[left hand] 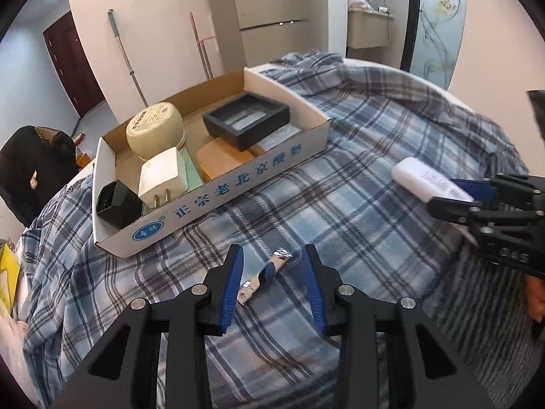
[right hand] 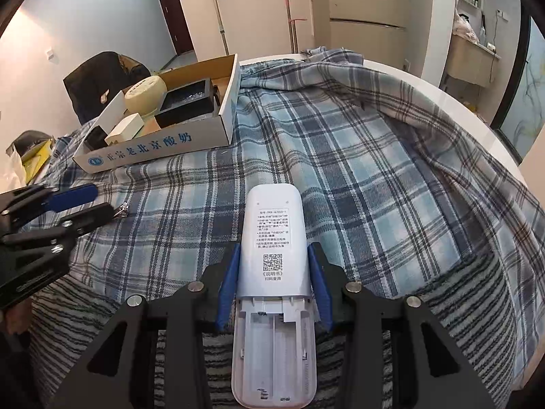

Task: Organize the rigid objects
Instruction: 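Grasp the metal nail clipper with the left gripper while the right gripper holds the router, then carry the router and nail clipper into the tray and lower both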

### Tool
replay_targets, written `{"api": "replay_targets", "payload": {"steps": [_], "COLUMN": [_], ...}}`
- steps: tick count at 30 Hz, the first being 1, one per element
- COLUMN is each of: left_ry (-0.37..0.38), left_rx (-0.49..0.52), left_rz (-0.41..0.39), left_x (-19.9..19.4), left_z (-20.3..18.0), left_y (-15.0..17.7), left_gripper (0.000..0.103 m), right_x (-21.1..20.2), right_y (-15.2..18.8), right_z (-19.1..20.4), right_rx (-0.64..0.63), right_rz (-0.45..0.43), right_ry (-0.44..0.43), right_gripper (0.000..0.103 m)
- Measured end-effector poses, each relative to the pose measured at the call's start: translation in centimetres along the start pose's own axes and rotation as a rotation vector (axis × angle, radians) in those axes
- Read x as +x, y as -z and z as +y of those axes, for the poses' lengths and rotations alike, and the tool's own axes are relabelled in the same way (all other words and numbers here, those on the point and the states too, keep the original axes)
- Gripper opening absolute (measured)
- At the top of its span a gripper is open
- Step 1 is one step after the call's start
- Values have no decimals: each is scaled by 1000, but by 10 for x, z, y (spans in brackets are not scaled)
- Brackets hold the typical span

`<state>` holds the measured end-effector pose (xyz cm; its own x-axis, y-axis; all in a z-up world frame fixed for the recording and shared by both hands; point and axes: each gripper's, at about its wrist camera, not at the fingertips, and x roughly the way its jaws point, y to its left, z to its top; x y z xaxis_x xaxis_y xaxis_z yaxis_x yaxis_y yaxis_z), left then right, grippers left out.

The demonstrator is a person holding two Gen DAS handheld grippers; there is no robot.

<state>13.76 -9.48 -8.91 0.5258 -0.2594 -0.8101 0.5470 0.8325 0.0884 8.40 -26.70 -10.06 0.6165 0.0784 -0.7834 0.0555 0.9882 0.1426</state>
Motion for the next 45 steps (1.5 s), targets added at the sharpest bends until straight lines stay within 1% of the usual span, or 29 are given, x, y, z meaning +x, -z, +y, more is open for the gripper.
{"api": "replay_targets", "payload": {"steps": [4,7,10,11,13,15,18,21,23,25,27,30,32,35,40,45], "left_ry": [37,70,83,88,70,71,64,61,39,13,3,21,25,-20,-11,2], "left_rx": [-27,-17,-13,-10,-7,-1,6,-7,-31,-73,-117,-156,-155,-148,-144,-169], "left_rz": [7,23,35,34,28,32,30,32,29,18,29,43,47,43,47,60], "left_x": [9,15,19,18,20,21,21,22,21,18,19,20,22,21,22,24], "left_z": [8,9,8,7,5,4,2,4,7,13,20,27,27,26,25,28], "left_y": [-5,-4,-4,-4,-4,-4,-4,-5,-5,-6,-7,-5,-3,-2,1,3], "left_gripper": [38,38,37,33,33,31,19,14,10,10,10,10,10,10,10,10], "right_x": [1,1,1,1,1,1,1,1,1,1,1,1,1,2,1,2], "right_y": [0,0,0,0,0,0,0,0,1,1,1,1,1,0,1,0], "right_z": [2,2,0,0,1,1,1,1,1,0,0,0,0,0,1,0], "right_rx": [-11,-11,-5,-6,-9,-10,-9,-9,-8,-4,-4,-4,-2,-3,-6,-3], "right_rz": [3,5,5,6,9,10,11,10,10,11,12,12,14,17,14,18], "right_ry": [-15,-23,-34,-37,-42,-48,-48,-48,-48,-50,-49,-50,-51,-51,-54,-54], "right_gripper": [39,39,39,39,39,39,39,39,39,39,39,39,39,39,39,39]}}
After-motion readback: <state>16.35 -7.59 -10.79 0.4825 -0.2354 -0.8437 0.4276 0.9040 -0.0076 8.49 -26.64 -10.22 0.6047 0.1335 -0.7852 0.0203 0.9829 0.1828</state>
